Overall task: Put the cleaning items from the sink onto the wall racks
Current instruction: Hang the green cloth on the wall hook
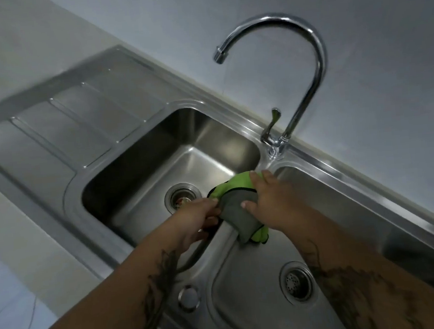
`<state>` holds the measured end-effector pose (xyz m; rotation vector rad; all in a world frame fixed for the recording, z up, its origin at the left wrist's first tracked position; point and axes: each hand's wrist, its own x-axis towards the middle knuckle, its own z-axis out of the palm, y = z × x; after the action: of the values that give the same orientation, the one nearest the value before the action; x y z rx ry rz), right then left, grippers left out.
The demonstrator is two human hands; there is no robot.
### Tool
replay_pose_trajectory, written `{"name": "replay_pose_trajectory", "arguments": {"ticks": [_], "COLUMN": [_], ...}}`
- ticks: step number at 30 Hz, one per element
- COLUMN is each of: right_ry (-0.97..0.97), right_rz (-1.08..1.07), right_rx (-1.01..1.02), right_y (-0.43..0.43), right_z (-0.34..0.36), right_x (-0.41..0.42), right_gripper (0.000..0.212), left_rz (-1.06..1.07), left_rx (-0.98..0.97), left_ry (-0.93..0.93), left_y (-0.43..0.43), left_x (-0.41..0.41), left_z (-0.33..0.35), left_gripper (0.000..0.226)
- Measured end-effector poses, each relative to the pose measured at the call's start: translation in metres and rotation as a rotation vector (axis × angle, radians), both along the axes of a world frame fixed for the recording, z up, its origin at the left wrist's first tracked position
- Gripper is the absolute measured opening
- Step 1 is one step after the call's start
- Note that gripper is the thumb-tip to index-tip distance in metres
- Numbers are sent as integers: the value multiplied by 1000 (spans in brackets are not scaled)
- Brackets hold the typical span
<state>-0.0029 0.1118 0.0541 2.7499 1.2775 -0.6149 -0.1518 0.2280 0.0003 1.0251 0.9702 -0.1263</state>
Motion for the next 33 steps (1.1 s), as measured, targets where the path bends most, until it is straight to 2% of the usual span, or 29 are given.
{"name": "replay_pose_trajectory", "arguments": {"ticks": [4, 8, 13, 17, 20, 27, 30, 32, 33], "right_ry": [-7, -79, -216, -283, -250, -22, 22, 44, 56], "right_rz": [55, 34, 69, 101, 60, -49, -80, -127, -166], "right_rx": [-39, 38, 144, 248, 317, 357, 353, 388, 427], "right_y": [14, 10, 5, -1, -6, -37, -64, -83, -91], "right_z": [-25, -37, -42, -45, -45, -34, -27, -21, -17], "right_x": [2, -8, -14, -19, -26, -44, -51, -49, -45], "right_gripper": [79, 71, 64, 50, 38, 31, 25, 17, 15], "left_rz": [90, 256, 366, 432, 513, 611, 540, 426, 350], "left_rx": [-133, -296, -343, -394, -427, -164, -145, -2, 122], "left_ry": [66, -41, -83, -147, -165, -230, -267, -303, -323], "left_y": [-7, -12, -9, -2, 3, 14, 2, -17, -28], "left_x": [3, 20, 52, 68, 79, 100, 102, 100, 98], "left_z": [-29, -48, -54, -56, -51, -12, 27, 50, 63], "left_gripper": [24, 40, 54, 52, 44, 41, 36, 25, 27]}}
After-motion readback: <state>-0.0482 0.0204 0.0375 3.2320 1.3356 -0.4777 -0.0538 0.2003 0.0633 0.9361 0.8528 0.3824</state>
